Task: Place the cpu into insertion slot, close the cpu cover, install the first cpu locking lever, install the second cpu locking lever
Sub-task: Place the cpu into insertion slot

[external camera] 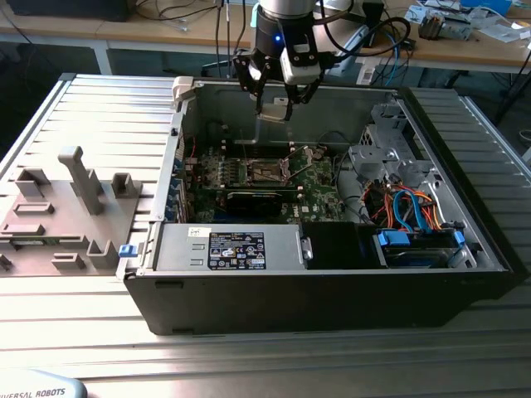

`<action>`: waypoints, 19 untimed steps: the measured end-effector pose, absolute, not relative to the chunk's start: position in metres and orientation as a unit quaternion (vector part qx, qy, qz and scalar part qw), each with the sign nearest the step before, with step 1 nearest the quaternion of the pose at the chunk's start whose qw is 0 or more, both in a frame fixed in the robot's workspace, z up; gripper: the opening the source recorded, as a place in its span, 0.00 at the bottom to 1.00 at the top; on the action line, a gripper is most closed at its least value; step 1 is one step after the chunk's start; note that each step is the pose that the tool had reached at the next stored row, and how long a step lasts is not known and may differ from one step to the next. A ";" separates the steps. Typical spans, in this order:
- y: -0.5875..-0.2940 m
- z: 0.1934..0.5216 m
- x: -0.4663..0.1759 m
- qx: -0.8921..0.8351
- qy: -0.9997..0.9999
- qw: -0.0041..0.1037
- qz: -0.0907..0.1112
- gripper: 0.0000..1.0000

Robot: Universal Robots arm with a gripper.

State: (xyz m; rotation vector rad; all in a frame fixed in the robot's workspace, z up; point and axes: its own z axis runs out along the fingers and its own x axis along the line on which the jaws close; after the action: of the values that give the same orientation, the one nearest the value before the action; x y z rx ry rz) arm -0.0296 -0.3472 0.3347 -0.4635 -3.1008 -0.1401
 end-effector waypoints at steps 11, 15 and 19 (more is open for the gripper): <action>-0.347 0.334 -0.030 -0.156 -0.987 0.001 -0.045 0.54; -0.347 0.334 -0.030 -0.160 -0.986 0.001 -0.044 0.54; -0.347 0.334 -0.030 -0.163 -0.986 0.001 -0.044 0.54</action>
State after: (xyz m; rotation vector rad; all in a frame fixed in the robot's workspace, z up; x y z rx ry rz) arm -0.0296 -0.3472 0.3342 -0.5118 -3.0947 -0.1395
